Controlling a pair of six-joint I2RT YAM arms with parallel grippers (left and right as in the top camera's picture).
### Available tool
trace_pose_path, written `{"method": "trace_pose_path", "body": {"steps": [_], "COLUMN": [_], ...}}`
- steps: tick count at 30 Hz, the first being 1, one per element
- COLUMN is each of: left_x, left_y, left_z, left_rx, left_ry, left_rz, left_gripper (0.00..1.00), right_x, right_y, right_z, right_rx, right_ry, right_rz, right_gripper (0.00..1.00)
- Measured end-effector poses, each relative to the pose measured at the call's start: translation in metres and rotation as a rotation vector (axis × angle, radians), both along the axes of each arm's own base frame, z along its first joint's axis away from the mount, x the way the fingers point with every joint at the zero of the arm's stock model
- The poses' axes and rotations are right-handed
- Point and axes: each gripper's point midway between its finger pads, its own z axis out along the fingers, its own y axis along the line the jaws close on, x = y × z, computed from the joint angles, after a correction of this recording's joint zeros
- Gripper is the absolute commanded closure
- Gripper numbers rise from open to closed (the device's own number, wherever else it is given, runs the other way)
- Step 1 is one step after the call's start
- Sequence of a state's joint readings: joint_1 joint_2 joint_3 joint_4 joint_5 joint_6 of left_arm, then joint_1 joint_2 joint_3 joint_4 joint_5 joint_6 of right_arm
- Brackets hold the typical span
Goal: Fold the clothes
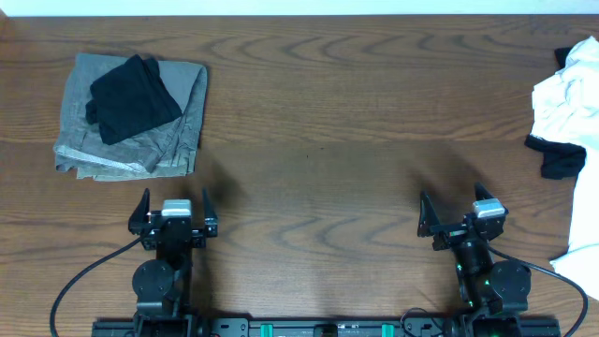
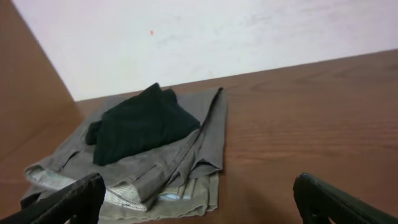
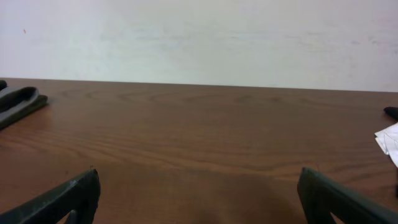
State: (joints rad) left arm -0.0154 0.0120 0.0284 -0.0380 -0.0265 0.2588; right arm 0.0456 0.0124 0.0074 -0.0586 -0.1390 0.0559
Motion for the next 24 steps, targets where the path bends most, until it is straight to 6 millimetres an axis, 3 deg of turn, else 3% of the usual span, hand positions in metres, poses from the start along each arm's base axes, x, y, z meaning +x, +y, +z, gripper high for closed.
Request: {"method": "trace_pose_path", "body": {"steps": [24], "left_x": [0.0001], "left_y": [-0.0035], "left_z": [-0.0006], "left_rx": [0.006], "left_ry": [0.003], "left_rz": [-0.021], "left_gripper": [0.02], "right_x": [0.0], "right_y": [0.0], "right_z": [0.0001], "right_rx": [0.0], "right_ry": [0.0], "right_rz": [0.0], "right_gripper": [0.01]}}
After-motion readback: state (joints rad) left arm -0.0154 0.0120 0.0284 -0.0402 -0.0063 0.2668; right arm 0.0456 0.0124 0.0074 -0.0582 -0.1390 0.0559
